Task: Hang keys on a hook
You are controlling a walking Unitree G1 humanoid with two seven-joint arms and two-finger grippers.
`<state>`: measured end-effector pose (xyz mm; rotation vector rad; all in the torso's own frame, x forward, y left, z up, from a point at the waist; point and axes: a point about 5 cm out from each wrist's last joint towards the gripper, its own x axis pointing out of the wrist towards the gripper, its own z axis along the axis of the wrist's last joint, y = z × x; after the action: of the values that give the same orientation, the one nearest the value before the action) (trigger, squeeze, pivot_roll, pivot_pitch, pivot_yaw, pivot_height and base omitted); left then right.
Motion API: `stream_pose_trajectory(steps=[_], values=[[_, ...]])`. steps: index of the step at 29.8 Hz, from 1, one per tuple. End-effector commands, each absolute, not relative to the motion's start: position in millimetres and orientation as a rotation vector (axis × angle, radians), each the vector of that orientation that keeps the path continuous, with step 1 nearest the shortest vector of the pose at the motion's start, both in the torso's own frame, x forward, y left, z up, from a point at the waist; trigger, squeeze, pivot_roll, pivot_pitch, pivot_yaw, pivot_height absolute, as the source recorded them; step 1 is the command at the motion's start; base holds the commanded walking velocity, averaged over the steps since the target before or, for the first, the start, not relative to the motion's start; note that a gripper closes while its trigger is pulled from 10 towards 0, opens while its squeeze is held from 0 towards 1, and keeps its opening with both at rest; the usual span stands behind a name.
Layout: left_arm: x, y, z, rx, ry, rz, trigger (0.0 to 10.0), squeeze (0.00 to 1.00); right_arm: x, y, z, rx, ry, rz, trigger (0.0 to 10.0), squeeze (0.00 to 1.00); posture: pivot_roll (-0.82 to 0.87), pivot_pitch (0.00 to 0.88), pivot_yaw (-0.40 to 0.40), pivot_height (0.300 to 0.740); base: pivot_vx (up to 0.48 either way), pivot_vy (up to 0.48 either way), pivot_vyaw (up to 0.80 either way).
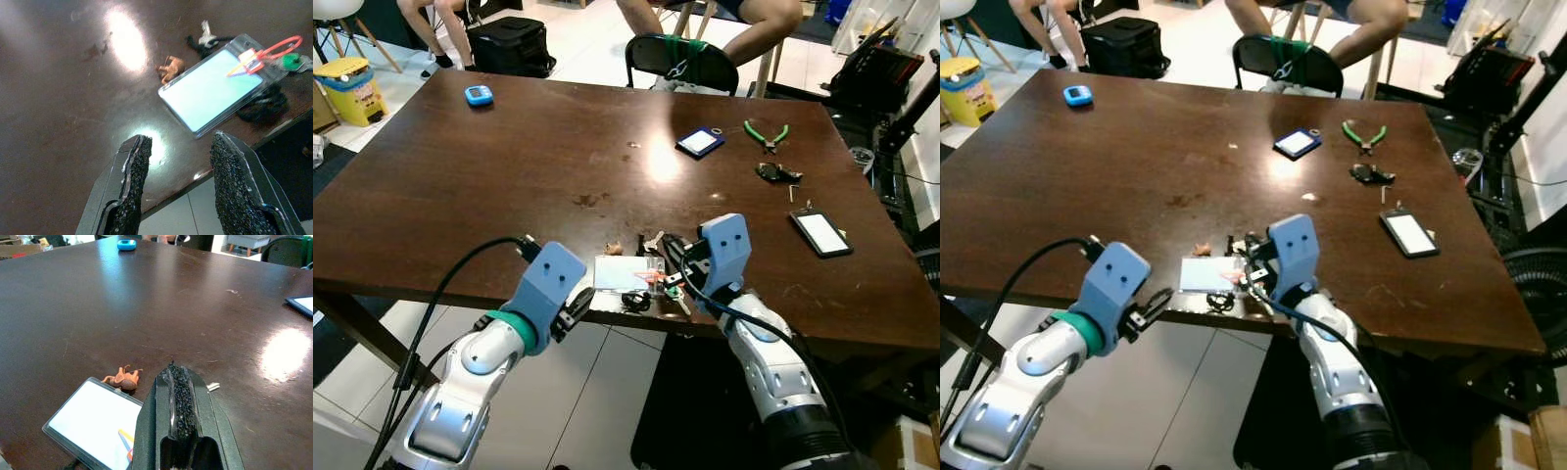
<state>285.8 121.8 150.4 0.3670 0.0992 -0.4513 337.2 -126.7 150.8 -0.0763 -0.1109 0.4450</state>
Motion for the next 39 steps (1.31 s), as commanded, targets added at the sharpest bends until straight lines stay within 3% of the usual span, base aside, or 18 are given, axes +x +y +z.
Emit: stream_pose_trajectory(steps=[1, 2, 3, 5, 6, 18, 19, 25, 32, 33, 39], values=[[286.1, 119.0, 146.7, 0.374, 0.121, -0.460, 10.0, 0.33, 336.0, -128.5, 144.5, -0.063, -0.091, 0.434, 10.0, 0.00, -0.05, 0.094, 0.083, 0.740, 0.000, 0.000, 0.00], [286.1, 119.0, 146.7, 0.374, 0.121, -0.460, 10.0, 0.33, 336.0, -128.5, 144.5, -0.063, -0.091, 0.434, 10.0, 0.00, -0.05, 0.094, 0.083, 0.740, 0.000, 0.000, 0.00], [286.2, 117.8, 147.0, 0.365, 0.120, -0.466, 10.0, 0.45, 335.9, -128.3, 144.3, -0.061, -0.090, 0.434, 10.0, 0.00, -0.05, 0.096, 0.084, 0.740, 0.000, 0.000, 0.00], [286.1, 117.1, 147.2, 0.360, 0.120, -0.470, 10.0, 0.45, 335.8, -128.3, 144.2, -0.059, -0.089, 0.434, 10.0, 0.00, -0.05, 0.096, 0.084, 0.740, 0.000, 0.000, 0.00], [286.1, 117.2, 147.6, 0.361, 0.119, -0.469, 10.0, 1.00, 335.8, -128.2, 144.0, -0.058, -0.090, 0.434, 10.0, 0.00, -0.05, 0.096, 0.084, 0.740, 0.000, 0.000, 0.00], [279.5, 117.5, 137.6, 0.364, 0.203, -0.578, 10.0, 1.00, 336.9, -130.7, 142.6, -0.038, -0.087, 0.423, 10.0, 0.00, -0.05, 0.099, 0.085, 0.740, 0.000, 0.000, 0.00], [278.9, 117.9, 135.4, 0.368, 0.215, -0.586, 10.0, 0.00, 336.0, -130.1, 142.4, -0.031, -0.083, 0.441, 10.0, 0.00, -0.06, 0.098, 0.086, 0.740, 0.000, 0.000, 0.00], [279.4, 118.3, 138.5, 0.331, 0.212, -0.583, 10.0, 0.00, 330.2, -118.3, 144.9, -0.031, -0.093, 0.540, 10.0, 0.00, -0.05, 0.097, 0.086, 0.740, 0.000, 0.000, 0.00], [282.0, 116.3, 133.0, 0.345, 0.223, -0.553, 10.0, 0.00, 336.0, -125.8, 138.0, -0.081, -0.053, 0.537, 10.0, 0.00, -0.05, 0.095, 0.082, 0.740, 0.000, 0.000, 0.00], [283.0, 115.9, 134.0, 0.344, 0.217, -0.549, 10.0, 0.00, 336.5, -127.5, 137.3, -0.087, -0.050, 0.539, 10.0, 1.00, -0.05, 0.095, 0.082, 0.740, 0.000, 0.000, 0.00], [285.5, 116.8, 125.3, 0.314, 0.248, -0.523, 10.0, 0.00, 337.2, -132.6, 119.2, -0.112, 0.027, 0.550, 10.0, 1.00, -0.06, 0.097, 0.090, 0.740, 0.000, 0.000, 0.00]])
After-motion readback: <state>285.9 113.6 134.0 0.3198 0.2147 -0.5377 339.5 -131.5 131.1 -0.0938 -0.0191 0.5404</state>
